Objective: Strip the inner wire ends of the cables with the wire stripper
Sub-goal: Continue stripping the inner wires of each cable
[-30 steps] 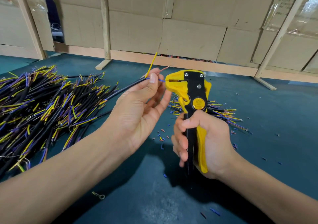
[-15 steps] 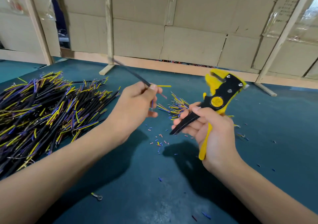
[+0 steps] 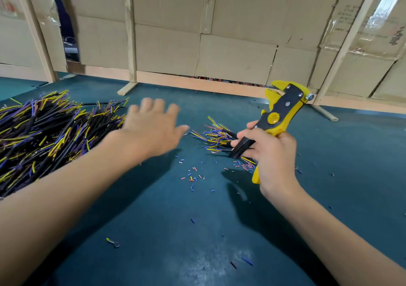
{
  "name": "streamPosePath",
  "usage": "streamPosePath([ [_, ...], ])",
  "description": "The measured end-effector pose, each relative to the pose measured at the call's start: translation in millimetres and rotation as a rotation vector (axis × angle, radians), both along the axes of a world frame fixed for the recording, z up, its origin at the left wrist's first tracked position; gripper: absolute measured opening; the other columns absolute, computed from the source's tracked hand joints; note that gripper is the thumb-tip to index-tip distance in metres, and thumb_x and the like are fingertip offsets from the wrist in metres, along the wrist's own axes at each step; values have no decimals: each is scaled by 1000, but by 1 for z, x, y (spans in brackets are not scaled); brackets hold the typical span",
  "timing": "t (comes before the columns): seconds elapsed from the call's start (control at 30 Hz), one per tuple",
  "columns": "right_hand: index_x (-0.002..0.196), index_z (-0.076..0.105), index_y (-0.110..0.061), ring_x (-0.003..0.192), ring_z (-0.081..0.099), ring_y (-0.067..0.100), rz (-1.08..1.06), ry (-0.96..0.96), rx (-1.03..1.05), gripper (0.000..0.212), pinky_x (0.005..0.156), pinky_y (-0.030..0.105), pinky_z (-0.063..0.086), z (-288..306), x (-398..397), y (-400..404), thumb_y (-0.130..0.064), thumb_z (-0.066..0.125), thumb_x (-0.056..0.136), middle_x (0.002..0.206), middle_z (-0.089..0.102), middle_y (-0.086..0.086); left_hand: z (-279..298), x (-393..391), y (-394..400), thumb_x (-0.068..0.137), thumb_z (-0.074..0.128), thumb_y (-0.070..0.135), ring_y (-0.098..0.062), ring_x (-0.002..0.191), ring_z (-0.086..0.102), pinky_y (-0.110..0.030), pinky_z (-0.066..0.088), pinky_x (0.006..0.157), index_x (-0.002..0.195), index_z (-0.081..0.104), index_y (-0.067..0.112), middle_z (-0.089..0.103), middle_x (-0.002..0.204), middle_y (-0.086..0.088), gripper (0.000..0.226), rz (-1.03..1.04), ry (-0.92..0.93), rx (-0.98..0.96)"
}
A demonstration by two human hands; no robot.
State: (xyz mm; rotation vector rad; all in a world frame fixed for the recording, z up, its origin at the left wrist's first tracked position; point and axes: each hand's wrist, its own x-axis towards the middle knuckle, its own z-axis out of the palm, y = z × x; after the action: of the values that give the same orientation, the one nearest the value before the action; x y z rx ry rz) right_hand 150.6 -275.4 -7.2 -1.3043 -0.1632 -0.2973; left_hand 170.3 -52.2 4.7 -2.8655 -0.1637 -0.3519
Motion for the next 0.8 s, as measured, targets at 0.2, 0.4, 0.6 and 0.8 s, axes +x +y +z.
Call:
streamPosePath([
  [0.2,102,65,3,83,72,46,428,167,32,28,72,53,61,-9,-2,6,-12,60,79,95,73,27,1,-21,60,97,52,33,-37,128,36,-40,30,104,134,54,18,43,140,-19,40,426,150,0],
  [0.4,103,66,4,90,72,50,465,162,-13,29,76,57,62,-16,-5,11,-12,61,79,101,73,30,-1,-12,60,91,59,23,-41,125,48,-40,32,101,124,55,10,56,131,-20,35,438,62,-104],
  [0.6,94,65,1,84,71,52,413,142,-14,21,71,56,62,-17,-5,11,-12,62,78,95,73,30,-3,-17,68,94,59,43,-36,119,51,-44,32,101,106,60,22,60,122,-13,24,265,-27,-152],
  [0.8,95,64,1,83,71,52,408,127,-18,22,69,54,61,-16,-4,11,-13,62,78,94,72,30,-1,-15,48,91,61,54,-34,120,51,-46,33,99,103,64,27,61,119,-4,30,152,142,-267],
])
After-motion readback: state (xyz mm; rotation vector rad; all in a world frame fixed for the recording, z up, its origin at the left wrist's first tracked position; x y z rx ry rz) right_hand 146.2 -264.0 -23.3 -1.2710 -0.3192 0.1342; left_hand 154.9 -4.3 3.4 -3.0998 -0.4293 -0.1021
